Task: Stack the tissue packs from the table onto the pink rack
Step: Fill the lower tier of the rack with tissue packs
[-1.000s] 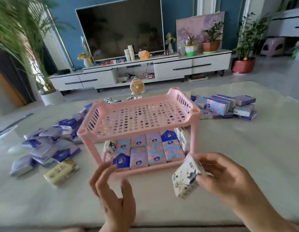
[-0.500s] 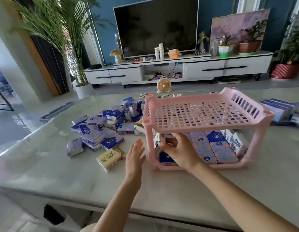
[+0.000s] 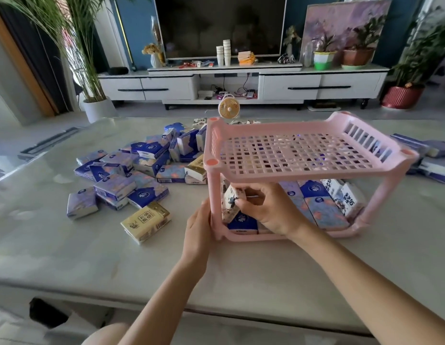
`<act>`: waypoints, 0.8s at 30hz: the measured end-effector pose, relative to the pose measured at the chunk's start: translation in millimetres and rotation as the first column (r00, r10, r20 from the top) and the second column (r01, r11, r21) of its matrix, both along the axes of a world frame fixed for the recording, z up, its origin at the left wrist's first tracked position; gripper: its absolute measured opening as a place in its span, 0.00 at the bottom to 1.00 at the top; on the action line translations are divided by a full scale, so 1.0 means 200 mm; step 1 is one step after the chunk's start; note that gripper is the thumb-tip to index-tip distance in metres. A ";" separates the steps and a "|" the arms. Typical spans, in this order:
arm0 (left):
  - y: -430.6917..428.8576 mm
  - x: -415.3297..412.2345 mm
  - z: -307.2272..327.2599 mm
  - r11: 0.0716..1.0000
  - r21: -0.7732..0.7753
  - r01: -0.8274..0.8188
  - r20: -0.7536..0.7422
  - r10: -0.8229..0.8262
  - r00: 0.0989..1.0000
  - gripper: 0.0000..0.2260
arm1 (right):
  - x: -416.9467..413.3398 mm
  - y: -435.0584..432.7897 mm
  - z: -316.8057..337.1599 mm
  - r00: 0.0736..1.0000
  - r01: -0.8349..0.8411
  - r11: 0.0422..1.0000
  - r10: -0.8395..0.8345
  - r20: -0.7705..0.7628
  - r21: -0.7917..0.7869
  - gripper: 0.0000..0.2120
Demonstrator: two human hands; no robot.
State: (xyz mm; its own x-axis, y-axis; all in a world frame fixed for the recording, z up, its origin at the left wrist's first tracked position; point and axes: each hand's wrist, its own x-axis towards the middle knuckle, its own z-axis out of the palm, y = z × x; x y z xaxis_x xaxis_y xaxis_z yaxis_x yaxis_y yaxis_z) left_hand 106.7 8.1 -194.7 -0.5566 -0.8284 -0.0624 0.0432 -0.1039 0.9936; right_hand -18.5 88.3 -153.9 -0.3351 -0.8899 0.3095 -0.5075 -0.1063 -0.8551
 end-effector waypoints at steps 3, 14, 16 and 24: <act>0.04 0.02 0.02 0.999 -0.048 0.018 -0.038 -0.020 0.999 0.16 | -0.01 0.02 -0.04 1.000 0.007 1.000 -0.007 -0.008 0.011 0.17; 0.10 -0.02 0.06 0.992 0.078 -0.102 -0.069 0.108 0.992 0.23 | 0.06 -0.09 -0.05 0.963 0.001 1.000 0.001 -0.270 0.007 0.13; 0.10 -0.03 0.07 0.990 0.096 -0.103 -0.087 0.111 0.990 0.21 | 0.06 -0.07 -0.09 0.957 0.002 1.000 0.000 -0.289 0.007 0.14; 0.09 -0.03 0.12 0.996 0.092 0.005 -0.105 0.004 0.995 0.21 | 0.11 -0.05 -0.14 0.916 -0.030 0.999 0.012 -0.400 -0.040 0.12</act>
State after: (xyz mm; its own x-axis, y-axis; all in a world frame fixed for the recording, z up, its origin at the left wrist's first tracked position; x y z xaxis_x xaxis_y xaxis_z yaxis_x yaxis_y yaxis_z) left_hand 101.1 26.2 -170.9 -0.5644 -0.8216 -0.0798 0.1462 -0.1947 0.9699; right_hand 3.5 78.7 -181.4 -0.1565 -0.8777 0.4530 -0.8033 -0.1537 -0.5754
